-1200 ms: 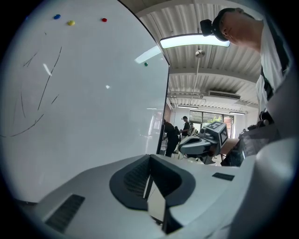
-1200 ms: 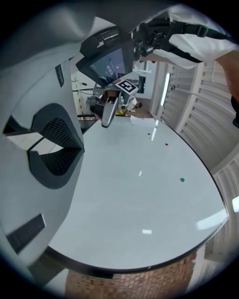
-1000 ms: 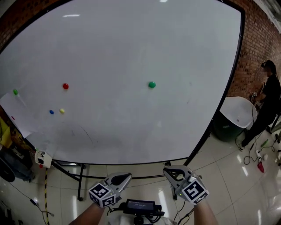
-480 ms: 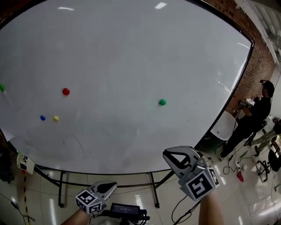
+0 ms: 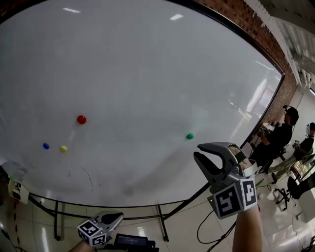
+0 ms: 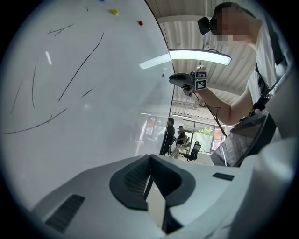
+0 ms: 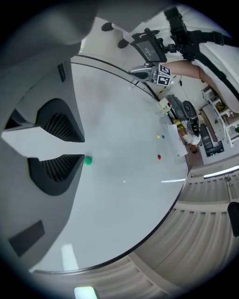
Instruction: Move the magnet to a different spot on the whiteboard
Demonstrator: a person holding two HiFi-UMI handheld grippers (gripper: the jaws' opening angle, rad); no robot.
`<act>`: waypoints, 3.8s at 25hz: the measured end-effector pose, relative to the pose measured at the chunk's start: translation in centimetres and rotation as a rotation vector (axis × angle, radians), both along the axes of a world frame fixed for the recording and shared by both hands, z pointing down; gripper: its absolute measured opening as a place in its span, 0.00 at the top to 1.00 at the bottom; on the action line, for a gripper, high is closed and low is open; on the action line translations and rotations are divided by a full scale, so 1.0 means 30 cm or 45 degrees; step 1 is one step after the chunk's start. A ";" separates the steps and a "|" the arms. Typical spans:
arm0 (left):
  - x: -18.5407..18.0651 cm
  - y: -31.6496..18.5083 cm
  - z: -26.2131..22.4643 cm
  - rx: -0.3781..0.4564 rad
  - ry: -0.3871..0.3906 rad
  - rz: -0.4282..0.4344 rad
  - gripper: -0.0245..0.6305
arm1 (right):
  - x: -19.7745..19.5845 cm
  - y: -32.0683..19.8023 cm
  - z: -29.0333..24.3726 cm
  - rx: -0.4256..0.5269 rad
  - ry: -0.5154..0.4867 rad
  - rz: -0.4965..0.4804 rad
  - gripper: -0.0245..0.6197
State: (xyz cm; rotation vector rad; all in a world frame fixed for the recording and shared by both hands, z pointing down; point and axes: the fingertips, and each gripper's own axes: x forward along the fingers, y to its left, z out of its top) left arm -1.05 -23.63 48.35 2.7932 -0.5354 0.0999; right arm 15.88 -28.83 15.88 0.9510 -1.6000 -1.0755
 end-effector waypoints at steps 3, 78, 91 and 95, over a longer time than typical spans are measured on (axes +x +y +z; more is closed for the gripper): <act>-0.001 -0.014 -0.018 0.011 0.019 0.022 0.91 | -0.011 -0.040 -0.035 0.057 0.064 0.072 0.76; -0.047 -0.020 -0.036 0.004 0.010 0.072 0.91 | -0.054 -0.069 -0.098 0.537 -0.440 0.085 0.80; -0.078 0.000 -0.075 0.034 0.004 0.123 0.91 | -0.066 0.093 -0.170 0.505 -1.314 -0.286 0.80; -0.113 0.012 -0.050 0.037 0.010 0.170 0.91 | -0.062 0.131 -0.152 0.455 -1.578 -0.351 0.80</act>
